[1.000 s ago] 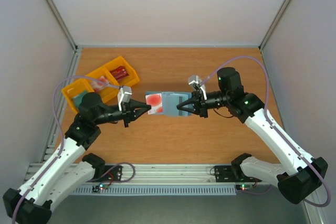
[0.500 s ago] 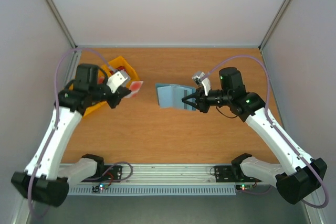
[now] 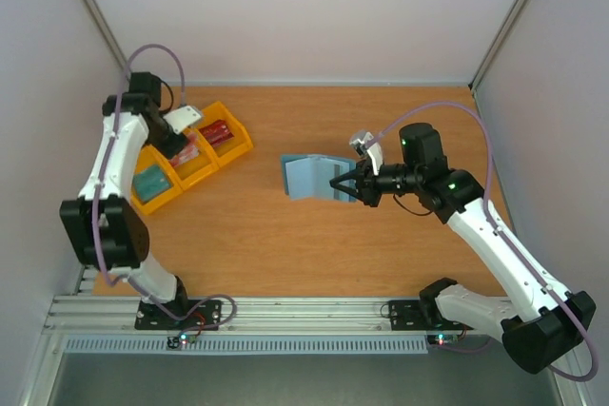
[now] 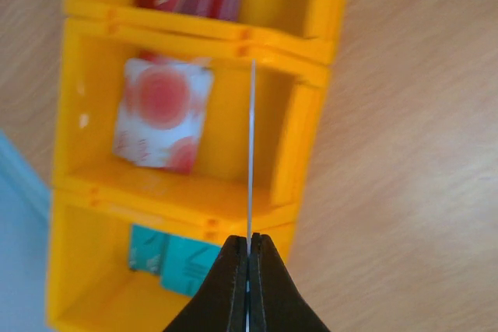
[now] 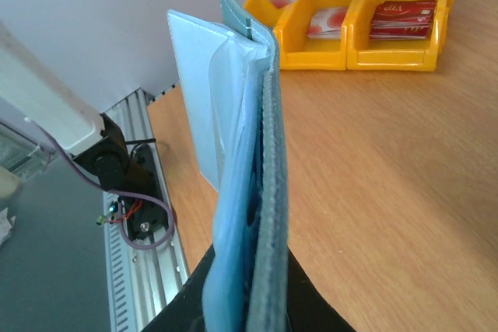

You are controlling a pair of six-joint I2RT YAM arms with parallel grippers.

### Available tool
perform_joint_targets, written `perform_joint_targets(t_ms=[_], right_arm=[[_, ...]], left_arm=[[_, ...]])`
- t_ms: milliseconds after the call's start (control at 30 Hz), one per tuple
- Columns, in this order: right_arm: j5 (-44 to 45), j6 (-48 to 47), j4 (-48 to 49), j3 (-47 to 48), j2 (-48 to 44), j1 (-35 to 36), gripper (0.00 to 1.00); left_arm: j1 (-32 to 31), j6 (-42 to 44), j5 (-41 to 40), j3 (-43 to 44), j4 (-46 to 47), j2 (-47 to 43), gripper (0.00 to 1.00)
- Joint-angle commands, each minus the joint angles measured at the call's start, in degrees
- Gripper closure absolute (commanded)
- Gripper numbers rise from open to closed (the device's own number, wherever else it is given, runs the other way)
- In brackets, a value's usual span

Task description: Take the credit cards out of the card holder

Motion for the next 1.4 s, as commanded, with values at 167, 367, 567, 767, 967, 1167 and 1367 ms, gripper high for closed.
perform_joint_targets(t_ms=[167,367,567,767,967,1167,1367], right_arm=[[-1.8,-0.4,0.0,0.6,1.6,-0.2,0.99],[-1.8,-1.1,-1.1,1.1,2.5,-0.2,0.99],[-1.4,-1.6,-1.7,2.0,3.5,-0.2,0.99],[-1.9,-1.9,-1.8,2.1,4.1,-0.1,0.99],[-2.2,-2.1,-1.7,2.2,4.1,-0.1,0.99],[-2.8,-2.3,-3.1,3.0,4.2,-0.1,0.99],[-2.2,-2.2,-2.3,2.1,2.9,-0.1,0.98]], left_arm=[[5.0,4.5,-4.0,19.7,-1.6,19.2,1.0],[5.0,5.4,-4.6,24.7,-3.4,26.7,1.0],[5.0,6.5,-4.8,25.0,-7.3,30.3,1.0],[5.0,8.1,-4.4,26.1,-11.2,32.8,1.0],[5.0,8.8,-4.5,26.3,-11.4,33.0,1.0],[5.0,7.9,-5.2,33.7,-13.6,38.4,1.0],[5.0,9.5,-6.1,32.3,-14.2,39.0,1.0]])
